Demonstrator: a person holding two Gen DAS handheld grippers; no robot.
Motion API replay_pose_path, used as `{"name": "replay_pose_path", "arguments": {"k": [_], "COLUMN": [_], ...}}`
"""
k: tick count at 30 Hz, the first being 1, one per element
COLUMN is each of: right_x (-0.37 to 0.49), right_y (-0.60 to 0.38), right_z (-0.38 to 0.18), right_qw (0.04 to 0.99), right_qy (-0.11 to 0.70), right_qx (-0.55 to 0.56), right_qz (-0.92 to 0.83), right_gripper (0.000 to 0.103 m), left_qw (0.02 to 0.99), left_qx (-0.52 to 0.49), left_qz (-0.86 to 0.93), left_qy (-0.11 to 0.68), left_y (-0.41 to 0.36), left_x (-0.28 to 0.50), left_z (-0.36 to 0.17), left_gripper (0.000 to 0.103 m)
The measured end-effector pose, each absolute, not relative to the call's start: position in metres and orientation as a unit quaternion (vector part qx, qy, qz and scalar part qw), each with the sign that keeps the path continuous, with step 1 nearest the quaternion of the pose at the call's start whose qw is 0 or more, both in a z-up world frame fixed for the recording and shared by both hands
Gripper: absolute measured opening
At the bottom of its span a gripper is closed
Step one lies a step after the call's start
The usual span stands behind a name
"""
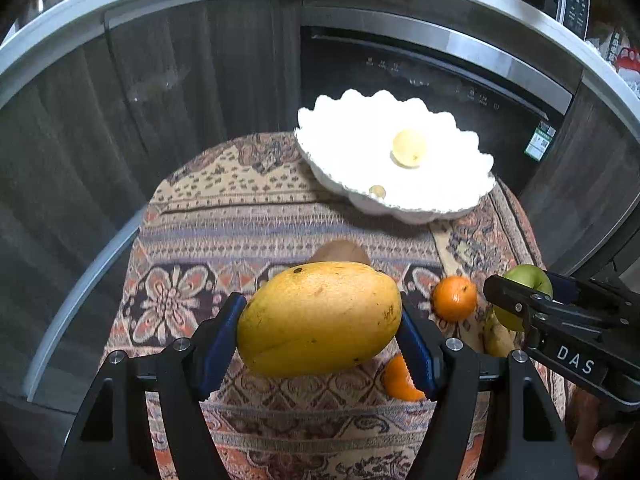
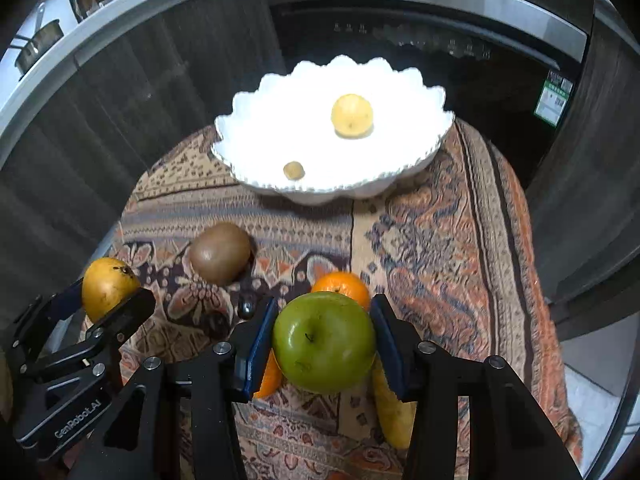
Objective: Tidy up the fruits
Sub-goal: 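Lift the mango with the left tool while the right tool lifts the apple toward the bowl, then open the left tool over the bowl while the right tool releases the green apple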
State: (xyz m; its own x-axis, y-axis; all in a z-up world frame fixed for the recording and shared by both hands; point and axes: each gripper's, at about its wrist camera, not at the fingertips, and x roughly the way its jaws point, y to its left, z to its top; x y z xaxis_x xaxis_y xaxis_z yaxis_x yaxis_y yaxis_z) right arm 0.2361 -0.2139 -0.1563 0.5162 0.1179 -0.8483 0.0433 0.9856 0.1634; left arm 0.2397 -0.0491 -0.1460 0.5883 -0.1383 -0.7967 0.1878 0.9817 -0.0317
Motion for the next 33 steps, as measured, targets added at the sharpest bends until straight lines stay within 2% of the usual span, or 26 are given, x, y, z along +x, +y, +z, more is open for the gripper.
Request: {"name": "replay_pose_path", "arguments": {"k": [21,33], "right_x": [0.285,0.326], "right_y": [-0.243,-0.26], "right_z": [-0.095,-0.089], "right_qw": [0.902,0.909], "right_qy": [0.424,0.41], "right_qx": [0.077,0.073], "right_qz": [-0.001,-0.017], "right_gripper": [0.048,0.048], "left_qw": [0.913,0.909], "left_qx": [0.035,0.039], "left_qz": [-0.12,-0.142], "left_qy": [0.389,0.391], "left_y": [-0.082,-0.099], "left_x": [0.308,0.351], "left_z": [-0.09,-0.095], "left_gripper": [0.072,0.072]}}
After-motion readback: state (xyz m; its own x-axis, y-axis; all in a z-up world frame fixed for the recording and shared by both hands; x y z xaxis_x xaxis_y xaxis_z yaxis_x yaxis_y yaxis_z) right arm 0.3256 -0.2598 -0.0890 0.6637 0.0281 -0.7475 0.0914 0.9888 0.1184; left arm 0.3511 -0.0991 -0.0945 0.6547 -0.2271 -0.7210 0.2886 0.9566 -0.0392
